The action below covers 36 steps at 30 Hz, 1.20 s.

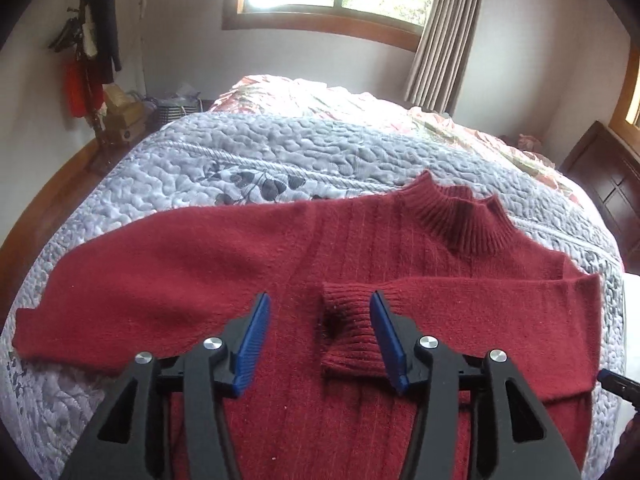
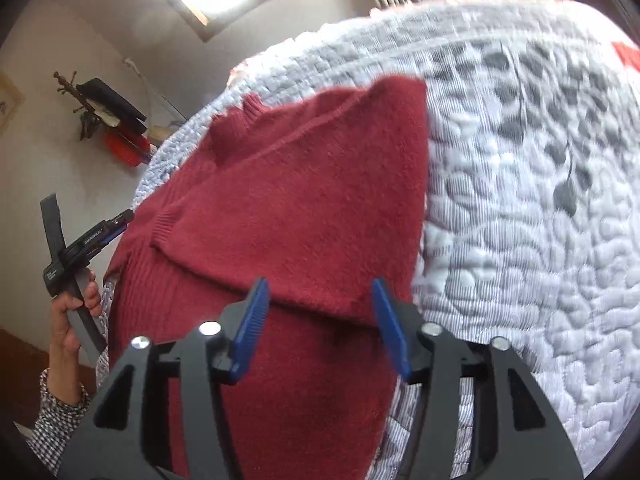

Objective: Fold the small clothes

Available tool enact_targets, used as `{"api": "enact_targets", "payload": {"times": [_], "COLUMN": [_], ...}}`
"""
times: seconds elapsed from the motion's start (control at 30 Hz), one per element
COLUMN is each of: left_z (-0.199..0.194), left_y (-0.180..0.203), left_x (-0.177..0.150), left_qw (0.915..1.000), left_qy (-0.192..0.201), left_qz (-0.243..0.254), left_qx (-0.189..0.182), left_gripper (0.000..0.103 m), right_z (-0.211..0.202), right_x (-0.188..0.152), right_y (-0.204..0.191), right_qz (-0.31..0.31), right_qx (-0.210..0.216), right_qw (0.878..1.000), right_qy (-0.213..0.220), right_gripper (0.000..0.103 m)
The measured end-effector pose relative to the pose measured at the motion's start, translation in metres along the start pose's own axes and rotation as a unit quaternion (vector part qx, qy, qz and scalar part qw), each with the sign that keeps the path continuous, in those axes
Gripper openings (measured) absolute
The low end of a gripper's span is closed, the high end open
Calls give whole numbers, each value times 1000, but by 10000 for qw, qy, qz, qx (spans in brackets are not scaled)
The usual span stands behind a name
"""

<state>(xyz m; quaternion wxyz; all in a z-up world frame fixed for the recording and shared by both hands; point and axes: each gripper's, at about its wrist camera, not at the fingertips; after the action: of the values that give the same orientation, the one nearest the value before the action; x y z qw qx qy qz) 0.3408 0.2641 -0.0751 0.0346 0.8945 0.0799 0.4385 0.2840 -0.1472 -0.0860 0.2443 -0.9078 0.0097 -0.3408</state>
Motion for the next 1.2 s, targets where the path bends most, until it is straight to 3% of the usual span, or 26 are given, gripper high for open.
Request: {"api": "enact_targets", "payload": {"times": [0.2,0.43,0.63,0.73,0.9,1.2], "left_z": [-1,56,57,40,-2,-52], "left_y": [40,47,37,25,-24,-198], "left_x": [-11,-45,-41,-31,-12,-18], "left_qw": [9947,9892,9864,9838,9899,9857], "left_qy": [-481,-1259,-1340,-1329,-1035,-1212], "left_qz": [-30,41,-199,-533,-534,-1138], "left_qx": [-904,-747,-934,-1080,-805,273], "left_gripper": [53,49,50,63,74,76], "right_z": [17,39,40,25,20,53], "right_x": [5,-10,-9,-6,-1,-3], "right_y": [-16,0,-12,-30,-58,-110], "right_qz": [-142,31,-26,-57,-269,-568], "right_qx": [-112,-236,-374,-290,-233,-153], "right_qw": [9998,9986,9982,9992,9988,9965], "right_qy": [-111,-479,-467,-286,-336,-598], "right_gripper": [62,59,62,68,70,70]}}
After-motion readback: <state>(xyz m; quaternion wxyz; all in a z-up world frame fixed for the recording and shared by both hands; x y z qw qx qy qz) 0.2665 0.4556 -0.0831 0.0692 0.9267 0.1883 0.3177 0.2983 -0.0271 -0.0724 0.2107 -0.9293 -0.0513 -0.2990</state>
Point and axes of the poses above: each gripper's, at about its wrist camera, not at the fingertips, and z roughly the way its jaws point, y to its right, x to its top, and after that the axes turned 12 degrees about y, right-handed
